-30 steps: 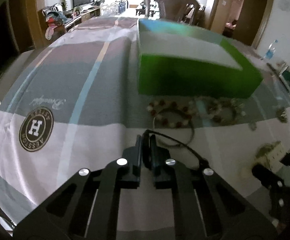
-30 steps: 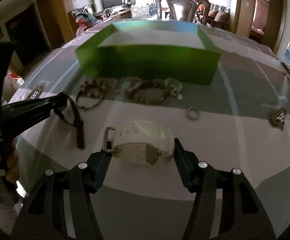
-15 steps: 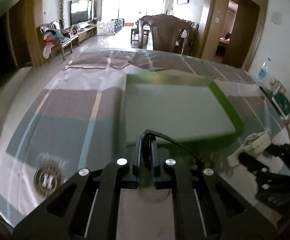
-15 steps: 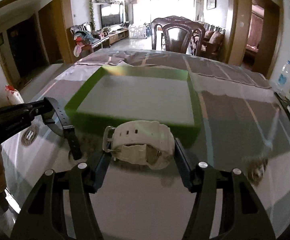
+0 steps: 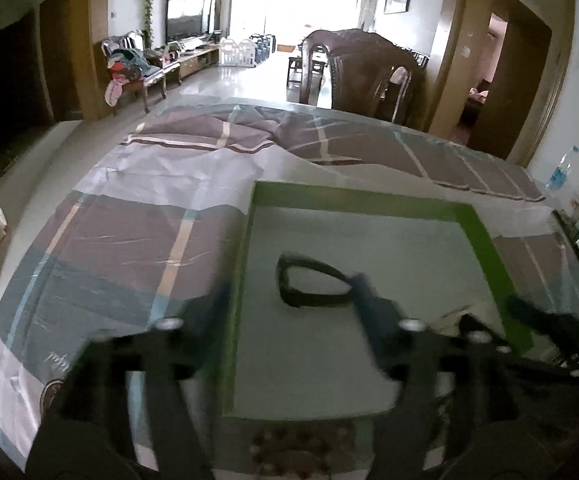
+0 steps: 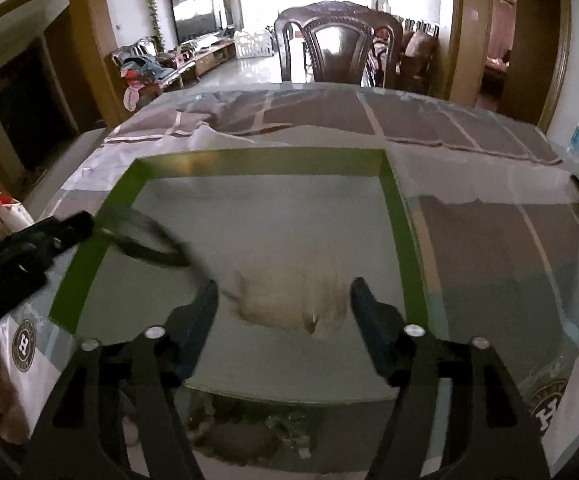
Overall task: Organize jewelry
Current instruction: 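Carry both watches over the green box and open both grippers inside, then move the right gripper back to the green charm keychain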
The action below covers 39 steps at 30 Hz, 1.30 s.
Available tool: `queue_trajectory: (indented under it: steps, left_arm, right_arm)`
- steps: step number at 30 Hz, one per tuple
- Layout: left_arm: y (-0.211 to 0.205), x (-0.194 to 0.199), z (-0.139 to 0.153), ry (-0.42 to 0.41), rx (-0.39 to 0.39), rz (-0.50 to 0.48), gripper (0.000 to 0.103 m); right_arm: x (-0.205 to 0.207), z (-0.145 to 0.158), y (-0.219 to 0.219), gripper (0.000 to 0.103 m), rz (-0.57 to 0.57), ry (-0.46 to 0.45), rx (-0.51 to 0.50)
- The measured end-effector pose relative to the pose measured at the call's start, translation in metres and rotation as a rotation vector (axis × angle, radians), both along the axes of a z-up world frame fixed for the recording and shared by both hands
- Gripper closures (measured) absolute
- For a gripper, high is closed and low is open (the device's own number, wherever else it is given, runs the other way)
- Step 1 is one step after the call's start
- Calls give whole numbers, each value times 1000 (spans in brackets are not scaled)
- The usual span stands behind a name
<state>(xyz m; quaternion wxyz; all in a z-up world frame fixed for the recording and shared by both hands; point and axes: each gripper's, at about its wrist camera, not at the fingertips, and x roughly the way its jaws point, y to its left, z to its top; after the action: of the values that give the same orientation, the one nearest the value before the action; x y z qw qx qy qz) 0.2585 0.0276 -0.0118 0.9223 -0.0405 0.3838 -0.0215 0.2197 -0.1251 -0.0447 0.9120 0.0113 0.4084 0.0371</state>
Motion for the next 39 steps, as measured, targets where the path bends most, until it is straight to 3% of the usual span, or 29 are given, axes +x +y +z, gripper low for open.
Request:
queue_trajectory:
  steps: [4, 8, 11, 15, 19, 20, 21, 24, 30, 39]
  left_arm:
    - [4, -26, -4, 21, 40, -25, 32]
    - [12, -70, -10, 20, 72, -17, 32]
    - [16, -101, -25, 14, 104, 1, 28]
    - [13, -110, -52, 81, 104, -14, 28]
    - [15, -108, -63, 115, 97, -12, 28]
    - [17, -108, -64, 118, 93, -14, 28]
    - [17, -109, -64, 118, 92, -14, 27]
    - [19, -109, -68, 115, 99, -2, 27]
    - [23, -108, -76, 128, 76, 41, 27]
    - [19, -131, -80, 121, 85, 23, 26]
  right_arm:
    - [-34, 17, -8, 22, 14, -49, 7]
    - [-76, 6, -20, 22, 11, 3, 47]
    - [-91, -16, -18, 33, 12, 56, 42]
    - [-79, -46, -4, 49, 41, 133, 39]
    - [-64, -63, 3, 51, 16, 169, 3]
    - [-63, -68, 3, 59, 16, 181, 7]
    - [-62, -72, 3, 73, 21, 198, 22]
    - [-69, -72, 0, 93, 56, 210, 92]
    - [-100, -63, 0, 95, 79, 203, 74]
    - [-161, -41, 7, 95, 127, 140, 94]
